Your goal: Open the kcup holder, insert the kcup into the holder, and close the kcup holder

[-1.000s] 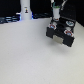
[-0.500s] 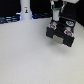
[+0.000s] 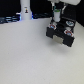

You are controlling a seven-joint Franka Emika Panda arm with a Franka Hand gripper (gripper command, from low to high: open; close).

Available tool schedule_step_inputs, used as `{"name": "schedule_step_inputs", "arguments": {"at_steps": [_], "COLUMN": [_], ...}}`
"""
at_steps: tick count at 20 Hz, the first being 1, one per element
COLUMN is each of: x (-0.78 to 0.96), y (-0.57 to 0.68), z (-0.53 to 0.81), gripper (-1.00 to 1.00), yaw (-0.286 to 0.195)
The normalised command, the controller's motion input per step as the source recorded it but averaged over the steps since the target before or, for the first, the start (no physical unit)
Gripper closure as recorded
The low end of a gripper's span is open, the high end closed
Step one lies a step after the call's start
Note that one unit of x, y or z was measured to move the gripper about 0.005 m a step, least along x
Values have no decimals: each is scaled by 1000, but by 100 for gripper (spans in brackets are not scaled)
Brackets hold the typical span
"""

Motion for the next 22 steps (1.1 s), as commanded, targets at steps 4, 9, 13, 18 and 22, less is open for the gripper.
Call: {"name": "schedule_step_inputs", "arguments": {"at_steps": [4,9,13,18,22], "x": [249,168,70,81,186], "y": [209,122,63,59,254], "z": [58,-7,-27,-23,122], "gripper": [100,100,100,100,100], "yaw": [-2,2,0,-7,0]}}
